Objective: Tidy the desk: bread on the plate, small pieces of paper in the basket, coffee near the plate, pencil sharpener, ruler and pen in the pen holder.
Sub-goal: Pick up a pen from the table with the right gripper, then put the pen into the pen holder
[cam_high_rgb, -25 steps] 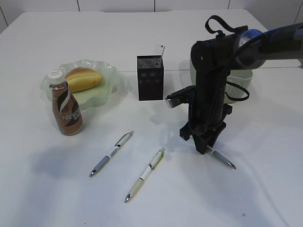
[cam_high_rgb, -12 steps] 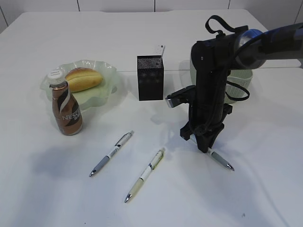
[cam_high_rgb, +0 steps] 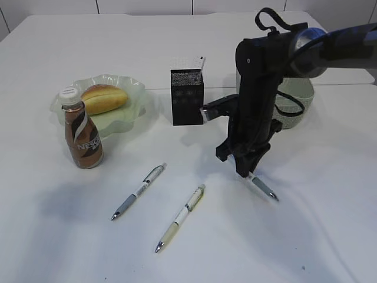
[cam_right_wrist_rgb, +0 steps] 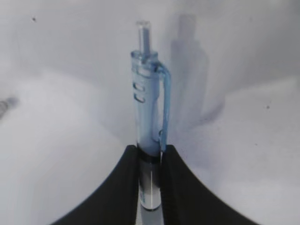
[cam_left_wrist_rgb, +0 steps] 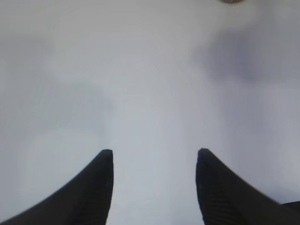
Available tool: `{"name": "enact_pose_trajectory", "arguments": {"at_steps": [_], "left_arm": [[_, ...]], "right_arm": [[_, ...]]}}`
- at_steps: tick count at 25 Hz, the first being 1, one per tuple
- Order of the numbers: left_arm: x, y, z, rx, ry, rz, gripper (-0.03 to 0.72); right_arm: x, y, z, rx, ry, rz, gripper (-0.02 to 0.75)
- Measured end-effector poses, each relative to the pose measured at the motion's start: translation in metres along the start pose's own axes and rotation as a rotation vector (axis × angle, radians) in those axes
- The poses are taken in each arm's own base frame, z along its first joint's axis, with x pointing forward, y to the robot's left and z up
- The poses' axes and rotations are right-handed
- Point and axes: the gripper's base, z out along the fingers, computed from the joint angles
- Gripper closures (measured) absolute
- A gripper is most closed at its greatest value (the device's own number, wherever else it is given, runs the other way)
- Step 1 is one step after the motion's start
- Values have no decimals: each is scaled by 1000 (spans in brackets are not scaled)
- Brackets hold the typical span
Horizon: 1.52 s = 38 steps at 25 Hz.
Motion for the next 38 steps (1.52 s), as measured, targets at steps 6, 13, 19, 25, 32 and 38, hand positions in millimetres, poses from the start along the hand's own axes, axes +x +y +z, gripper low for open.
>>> {"name": "enact_pose_trajectory", "arguments": {"at_steps": [6, 13, 19, 25, 32, 38], "left_arm": [[0, 0, 0, 0, 4, -2, 294], [1, 0, 0, 0, 15, -2, 294], [1, 0, 0, 0, 15, -3, 294], [1, 0, 0, 0, 15, -3, 294], [1, 0, 0, 0, 15, -3, 294], [1, 0, 0, 0, 15, -4, 294]], "right_arm": [[-9, 0, -14, 1, -55, 26, 624], [-10, 2, -16, -24, -67, 80, 624], [-9, 4, -31, -26, -98, 83, 624], [1, 9, -82, -9, -223, 78, 624], [20, 14, -117, 40, -448, 82, 624], [34, 16, -113, 91, -647, 97, 624]]}}
